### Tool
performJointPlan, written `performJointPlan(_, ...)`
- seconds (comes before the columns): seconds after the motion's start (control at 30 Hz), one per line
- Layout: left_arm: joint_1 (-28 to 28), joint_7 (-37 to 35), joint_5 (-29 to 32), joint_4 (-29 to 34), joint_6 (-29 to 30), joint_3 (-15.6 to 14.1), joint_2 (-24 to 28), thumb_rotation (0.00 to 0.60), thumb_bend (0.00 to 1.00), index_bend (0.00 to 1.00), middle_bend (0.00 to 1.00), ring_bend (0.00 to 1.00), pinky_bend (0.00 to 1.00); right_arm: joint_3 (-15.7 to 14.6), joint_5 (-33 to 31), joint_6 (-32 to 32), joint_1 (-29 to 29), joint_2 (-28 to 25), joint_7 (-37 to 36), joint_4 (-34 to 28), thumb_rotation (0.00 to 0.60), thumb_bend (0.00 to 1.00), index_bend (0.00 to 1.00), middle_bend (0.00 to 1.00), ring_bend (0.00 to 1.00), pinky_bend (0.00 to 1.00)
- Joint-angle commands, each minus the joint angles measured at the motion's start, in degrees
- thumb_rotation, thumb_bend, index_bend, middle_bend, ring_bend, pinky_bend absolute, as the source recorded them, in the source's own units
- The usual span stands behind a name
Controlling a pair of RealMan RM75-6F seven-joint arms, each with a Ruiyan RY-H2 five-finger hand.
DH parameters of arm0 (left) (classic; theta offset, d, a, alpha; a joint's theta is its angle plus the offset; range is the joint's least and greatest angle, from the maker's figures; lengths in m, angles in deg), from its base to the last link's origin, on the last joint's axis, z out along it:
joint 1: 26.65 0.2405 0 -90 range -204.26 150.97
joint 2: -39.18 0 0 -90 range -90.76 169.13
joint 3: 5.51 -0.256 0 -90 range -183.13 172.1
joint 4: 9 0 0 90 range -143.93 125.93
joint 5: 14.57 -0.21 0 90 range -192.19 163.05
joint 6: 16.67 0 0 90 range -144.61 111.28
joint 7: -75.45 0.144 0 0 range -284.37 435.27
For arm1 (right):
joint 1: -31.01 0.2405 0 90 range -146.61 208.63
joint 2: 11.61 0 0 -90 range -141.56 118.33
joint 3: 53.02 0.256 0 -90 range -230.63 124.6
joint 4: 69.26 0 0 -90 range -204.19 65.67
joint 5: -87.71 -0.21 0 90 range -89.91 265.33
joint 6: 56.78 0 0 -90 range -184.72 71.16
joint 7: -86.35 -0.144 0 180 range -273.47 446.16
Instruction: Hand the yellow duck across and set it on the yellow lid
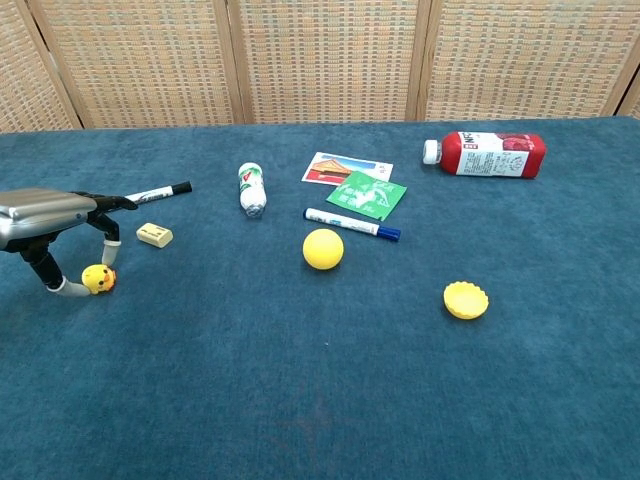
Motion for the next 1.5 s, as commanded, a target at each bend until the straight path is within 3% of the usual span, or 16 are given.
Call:
performJointPlan(0.03, 0.0, -0.1, 0.0, 0.4, 0.4, 0.0, 0.3, 0.600, 0.29, 0.57, 0.00, 0.00, 0.00, 0.0, 0.0, 0.0, 0.0, 0.0, -0.1, 0.0, 0.600, 0.00, 0.00, 0.00, 0.00, 0.00)
performJointPlan(0.27, 0.4, -1.7, -1.4, 3.8, 3.0, 0.0, 1.8, 0.600, 0.31, 0.57, 0.00, 0.00, 0.00, 0.0, 0.0, 0.0, 0.0, -0.2, -0.5, -0.1, 0.600, 0.00, 0.00, 0.00, 0.00, 0.00)
performJointPlan(0.5, -1.6, -4.9, -7.5, 13.1, 6.3, 1.0, 4.2, 0.600, 0.32, 0.57, 0.00, 0.00, 0.00, 0.0, -0.2, -0.3, 0.1, -0.1, -0.2, -0.1, 0.600, 0.00, 0.00, 0.00, 0.00, 0.00)
performJointPlan(0.63, -5.9, -0.1, -7.7, 18.8, 2.7, 2.5, 4.1, 0.600, 0.32, 0.57, 0.00, 0.00, 0.00, 0.1, -0.4, -0.3, 0.2, -0.2, -0.2, -0.1, 0.600, 0.00, 0.00, 0.00, 0.00, 0.00)
performJointPlan(0.8, -10.9, 6.8, -3.7, 23.4, -3.7, 3.6, 1.7, 0.600, 0.32, 0.57, 0.00, 0.00, 0.00, 0.3, -1.3, -0.8, 0.2, -0.2, -0.5, 0.3, 0.600, 0.00, 0.00, 0.00, 0.00, 0.00)
performJointPlan(0.97, -15.3, 13.7, 0.6, 22.7, -6.9, 4.8, -2.4, 0.600, 0.32, 0.57, 0.00, 0.00, 0.00, 0.7, -2.6, -1.4, 0.2, -0.1, -0.5, 0.9, 0.600, 0.00, 0.00, 0.00, 0.00, 0.00)
performJointPlan(1.13, -18.3, 19.3, 4.6, 20.5, -8.6, 4.1, -6.5, 0.600, 0.32, 0.57, 0.00, 0.00, 0.00, 1.1, -3.8, -2.1, 0.3, -0.1, -0.9, 1.3, 0.600, 0.00, 0.00, 0.00, 0.00, 0.00)
performJointPlan(1.5, -20.8, 25.2, 8.7, 15.6, -6.5, 2.2, -13.1, 0.600, 0.32, 0.57, 0.00, 0.00, 0.00, 1.4, -4.9, -3.4, 0.7, 0.0, -1.4, 1.9, 0.600, 0.00, 0.00, 0.00, 0.00, 0.00)
